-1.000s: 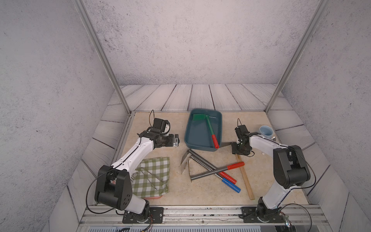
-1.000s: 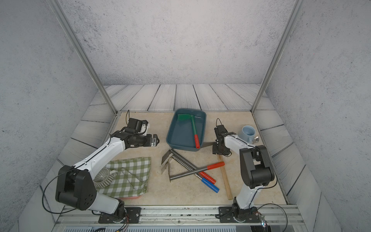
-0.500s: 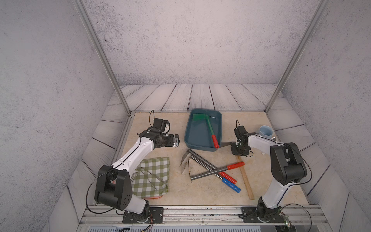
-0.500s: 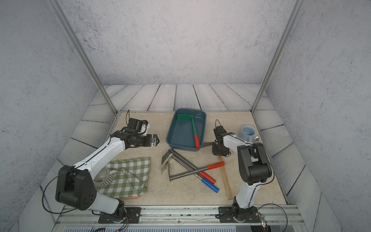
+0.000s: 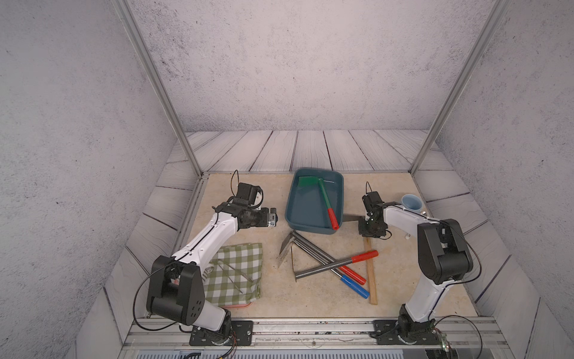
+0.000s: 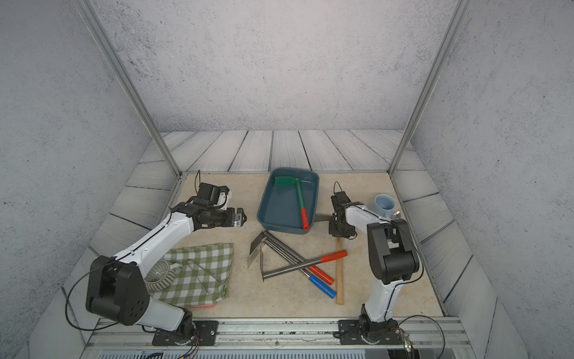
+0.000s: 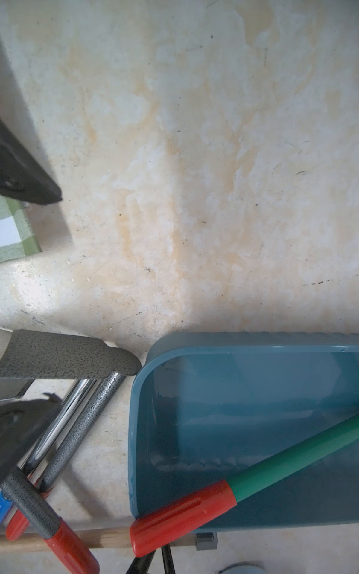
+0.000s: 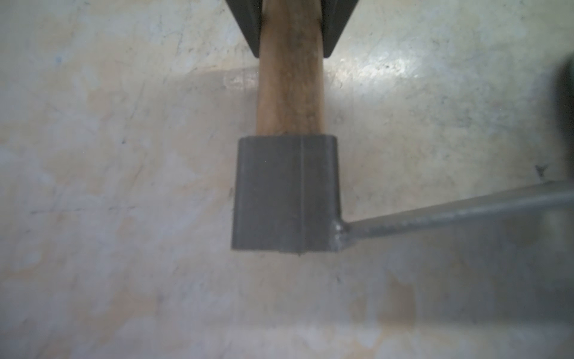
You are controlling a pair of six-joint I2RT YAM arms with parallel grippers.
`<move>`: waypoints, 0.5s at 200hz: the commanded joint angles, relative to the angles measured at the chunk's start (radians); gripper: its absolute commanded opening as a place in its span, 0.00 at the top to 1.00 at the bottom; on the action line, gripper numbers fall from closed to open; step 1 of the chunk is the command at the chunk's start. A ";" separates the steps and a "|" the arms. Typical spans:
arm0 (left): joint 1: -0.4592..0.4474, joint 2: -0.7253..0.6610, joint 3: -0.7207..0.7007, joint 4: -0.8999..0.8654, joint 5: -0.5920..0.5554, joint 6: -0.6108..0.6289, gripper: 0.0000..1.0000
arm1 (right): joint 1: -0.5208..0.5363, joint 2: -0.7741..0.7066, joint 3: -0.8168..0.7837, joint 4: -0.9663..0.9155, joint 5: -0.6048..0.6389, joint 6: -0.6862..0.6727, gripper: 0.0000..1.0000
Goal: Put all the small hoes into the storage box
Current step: Pick up the hoe from the center of the board.
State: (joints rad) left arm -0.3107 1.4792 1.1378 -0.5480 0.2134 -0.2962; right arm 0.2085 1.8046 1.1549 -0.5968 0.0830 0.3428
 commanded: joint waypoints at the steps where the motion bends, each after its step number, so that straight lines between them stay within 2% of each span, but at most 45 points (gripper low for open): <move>1: -0.005 0.012 0.017 -0.015 0.000 0.003 0.00 | -0.009 0.003 0.054 -0.011 0.049 -0.004 0.85; 100: -0.005 0.013 0.018 -0.015 -0.003 0.007 0.00 | -0.060 0.020 0.174 -0.018 0.107 -0.010 0.91</move>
State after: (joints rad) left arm -0.3107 1.4799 1.1378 -0.5495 0.2131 -0.2962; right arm 0.1600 1.8412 1.2835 -0.6235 0.1493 0.3355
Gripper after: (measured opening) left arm 0.996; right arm 0.283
